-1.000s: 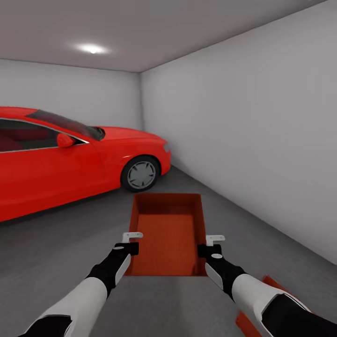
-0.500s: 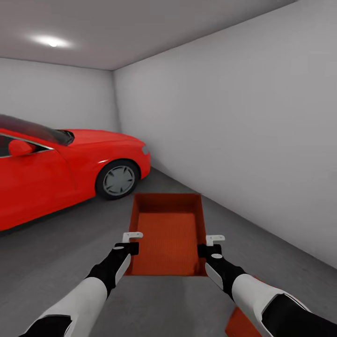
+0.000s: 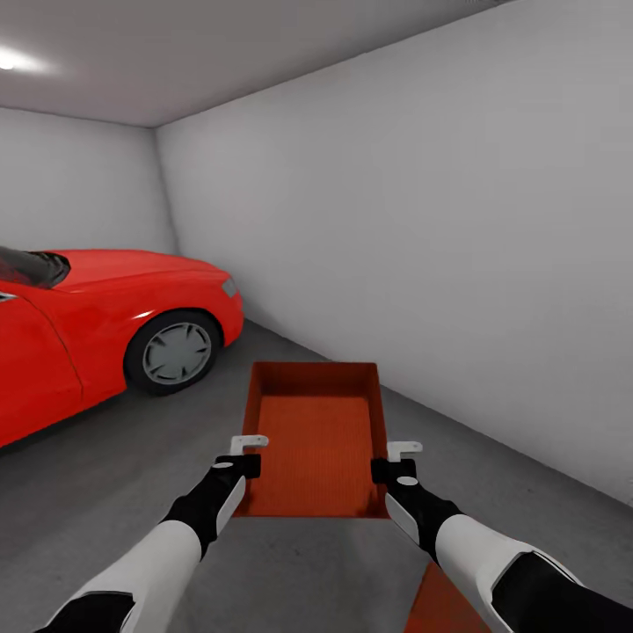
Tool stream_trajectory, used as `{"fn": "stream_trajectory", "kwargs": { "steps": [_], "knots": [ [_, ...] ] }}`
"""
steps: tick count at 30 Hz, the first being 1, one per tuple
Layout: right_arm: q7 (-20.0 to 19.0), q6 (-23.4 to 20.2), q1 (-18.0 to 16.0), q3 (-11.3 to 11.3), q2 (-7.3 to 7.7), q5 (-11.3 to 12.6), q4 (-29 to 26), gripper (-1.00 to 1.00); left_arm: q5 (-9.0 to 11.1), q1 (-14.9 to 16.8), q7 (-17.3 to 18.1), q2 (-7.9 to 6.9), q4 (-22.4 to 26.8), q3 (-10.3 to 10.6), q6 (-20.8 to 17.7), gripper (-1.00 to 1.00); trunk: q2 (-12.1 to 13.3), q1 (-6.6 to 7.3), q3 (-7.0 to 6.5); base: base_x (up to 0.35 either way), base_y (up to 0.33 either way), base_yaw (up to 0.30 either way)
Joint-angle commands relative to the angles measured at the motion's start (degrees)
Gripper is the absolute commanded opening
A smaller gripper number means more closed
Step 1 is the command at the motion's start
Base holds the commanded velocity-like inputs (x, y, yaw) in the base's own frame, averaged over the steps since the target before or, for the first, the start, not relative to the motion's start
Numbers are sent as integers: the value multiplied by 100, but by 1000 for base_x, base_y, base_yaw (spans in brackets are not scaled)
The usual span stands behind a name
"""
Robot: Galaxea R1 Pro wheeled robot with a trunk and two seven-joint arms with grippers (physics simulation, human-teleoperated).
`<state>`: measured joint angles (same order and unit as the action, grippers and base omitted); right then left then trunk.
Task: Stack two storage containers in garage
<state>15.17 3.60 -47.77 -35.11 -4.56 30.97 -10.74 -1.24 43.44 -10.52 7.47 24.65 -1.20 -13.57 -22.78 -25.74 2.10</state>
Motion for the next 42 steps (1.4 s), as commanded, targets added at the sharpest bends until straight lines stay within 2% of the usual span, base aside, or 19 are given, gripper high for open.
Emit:
{"fn": "stream_trajectory", "kwargs": {
  "steps": [1, 42],
  "knots": [
    [-6, 185, -13, 68, 3, -23, -17, -100, -34, -2, -38, -258, -41, 22, -41, -100, -14, -5, 13, 48, 0, -286],
    [-6, 185, -13, 66, 5, -23, -16, -100, -34, -2, -46, -254, -31, 29, -44, -100, -14, -5, 13, 2, 0, -286]
  ]
}}
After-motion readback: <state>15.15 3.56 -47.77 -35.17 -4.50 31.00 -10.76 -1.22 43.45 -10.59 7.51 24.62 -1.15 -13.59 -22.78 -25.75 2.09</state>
